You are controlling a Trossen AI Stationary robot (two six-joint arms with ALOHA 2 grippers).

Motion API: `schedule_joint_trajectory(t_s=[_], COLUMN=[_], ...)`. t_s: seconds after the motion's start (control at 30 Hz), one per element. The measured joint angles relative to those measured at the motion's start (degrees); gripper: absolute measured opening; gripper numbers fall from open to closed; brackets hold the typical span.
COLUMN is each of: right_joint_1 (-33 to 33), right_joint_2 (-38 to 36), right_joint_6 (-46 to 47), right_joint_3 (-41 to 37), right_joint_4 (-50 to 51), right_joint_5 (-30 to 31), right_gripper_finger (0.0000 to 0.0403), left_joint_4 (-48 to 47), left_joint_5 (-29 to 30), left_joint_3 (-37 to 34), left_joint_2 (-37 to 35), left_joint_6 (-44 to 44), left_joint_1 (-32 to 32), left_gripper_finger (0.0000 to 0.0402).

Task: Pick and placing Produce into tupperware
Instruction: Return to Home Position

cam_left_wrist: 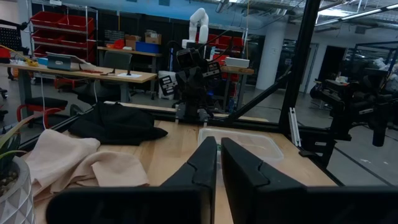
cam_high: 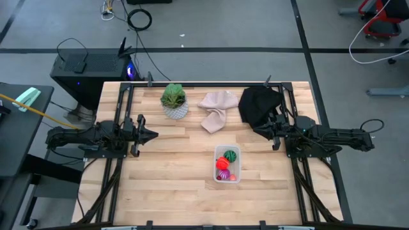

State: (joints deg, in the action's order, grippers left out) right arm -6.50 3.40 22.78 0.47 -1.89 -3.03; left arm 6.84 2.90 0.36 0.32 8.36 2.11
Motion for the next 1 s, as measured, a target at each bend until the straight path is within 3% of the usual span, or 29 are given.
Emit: schedule_joint_trajectory(t_s=[1.0], right_joint_1=[-0.01], right_joint_2=[-0.02], right_joint_6=[-0.01], right_joint_3=[0.00], right_joint_4=[0.00], right_joint_5=[0.01], right_gripper_finger=[0.0023], left_joint_4=[0.00], left_joint_5=[0.00], left_joint_3=[0.00], left_joint_2=[0.00], left_joint_6=[0.00], left_joint_1=[-0.01], left_gripper_finger=[0.0033])
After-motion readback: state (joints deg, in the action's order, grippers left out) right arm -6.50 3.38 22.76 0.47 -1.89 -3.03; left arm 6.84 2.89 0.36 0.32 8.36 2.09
